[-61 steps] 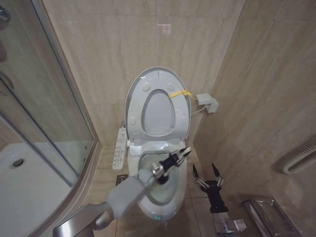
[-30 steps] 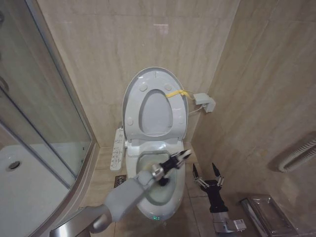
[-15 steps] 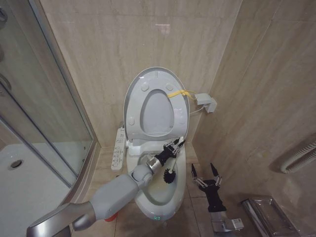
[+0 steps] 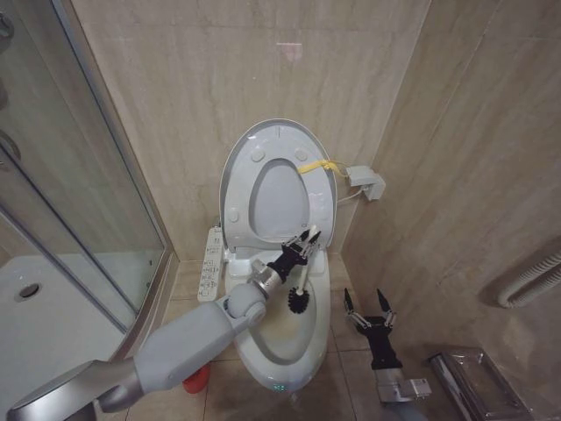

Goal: Open the toilet lid, clean the toilet bowl with a toilet brush, close the toilet lid, and flush.

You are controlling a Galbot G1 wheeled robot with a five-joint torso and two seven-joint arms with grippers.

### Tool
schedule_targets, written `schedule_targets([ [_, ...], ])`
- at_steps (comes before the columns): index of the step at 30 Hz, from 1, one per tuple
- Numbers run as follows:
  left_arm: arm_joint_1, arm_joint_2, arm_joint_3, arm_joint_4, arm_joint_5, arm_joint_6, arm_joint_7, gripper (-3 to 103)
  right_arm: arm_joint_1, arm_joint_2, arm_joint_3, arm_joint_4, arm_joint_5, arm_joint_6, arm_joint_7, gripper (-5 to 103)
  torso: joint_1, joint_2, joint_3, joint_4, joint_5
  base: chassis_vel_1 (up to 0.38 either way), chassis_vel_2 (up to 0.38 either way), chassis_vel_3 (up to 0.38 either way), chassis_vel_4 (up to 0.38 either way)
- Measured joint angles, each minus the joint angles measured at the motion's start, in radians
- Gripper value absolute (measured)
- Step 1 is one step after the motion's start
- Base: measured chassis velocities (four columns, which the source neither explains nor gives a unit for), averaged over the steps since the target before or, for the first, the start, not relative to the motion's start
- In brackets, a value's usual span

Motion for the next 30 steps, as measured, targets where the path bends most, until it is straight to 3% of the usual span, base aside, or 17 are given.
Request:
schedule_targets([
  [4,0.01,0.072,-0.002,-0.074,-0.005,0.014,-0.013,22,0.015,-0.01,0.0,-0.013,0.001,-0.008,0.012,100,0.0,0.0,0.0,0.0001,-0.0001,0.0,0.0,0.0,0.0],
  [11,0.055,0.171,-0.034,-0.195,0.004,0.001,0.031,22,0.011,-0.023,0.014,-0.016,0.001,-0.009,0.018,100,0.0,0.0,0.0,-0.0005,-0.0001,0.0,0.0,0.0,0.0],
  [14,0.124,0.239,-0.104,-0.312,0.015,-0.005,0.051,22,0.019,-0.032,0.011,-0.025,0.0,-0.009,0.02,100,0.0,0.0,0.0,0.0001,-0.0003,0.0,0.0,0.0,0.0],
  [19,0.199,0.297,-0.202,-0.394,0.026,-0.021,0.07,22,0.027,-0.036,0.006,-0.037,-0.002,-0.009,0.02,100,0.0,0.0,0.0,0.0001,-0.0003,0.0,0.0,0.0,0.0],
  [23,0.403,0.328,-0.481,-0.499,0.023,-0.039,0.112,22,0.034,-0.033,-0.014,-0.048,-0.023,-0.008,0.019,100,0.0,0.0,0.0,-0.0001,-0.0001,0.0,0.0,0.0,0.0],
  [24,0.403,0.328,-0.481,-0.499,0.023,-0.039,0.112,22,0.034,-0.033,-0.014,-0.048,-0.023,-0.008,0.019,100,0.0,0.0,0.0,-0.0001,-0.0001,0.0,0.0,0.0,0.0],
  [27,0.559,0.324,-0.651,-0.561,0.034,-0.039,0.143,22,0.033,-0.035,-0.024,-0.048,-0.034,-0.007,0.017,100,0.0,0.0,0.0,0.0003,-0.0003,0.0,0.0,0.0,0.0],
  [28,0.559,0.324,-0.651,-0.561,0.034,-0.039,0.143,22,0.033,-0.035,-0.024,-0.048,-0.034,-0.007,0.017,100,0.0,0.0,0.0,0.0003,-0.0003,0.0,0.0,0.0,0.0],
  [30,0.649,0.321,-0.745,-0.61,0.044,-0.04,0.147,22,0.028,-0.04,-0.026,-0.045,-0.034,-0.006,0.016,100,0.0,0.0,0.0,0.0003,0.0,0.0,0.0,0.0,0.0],
])
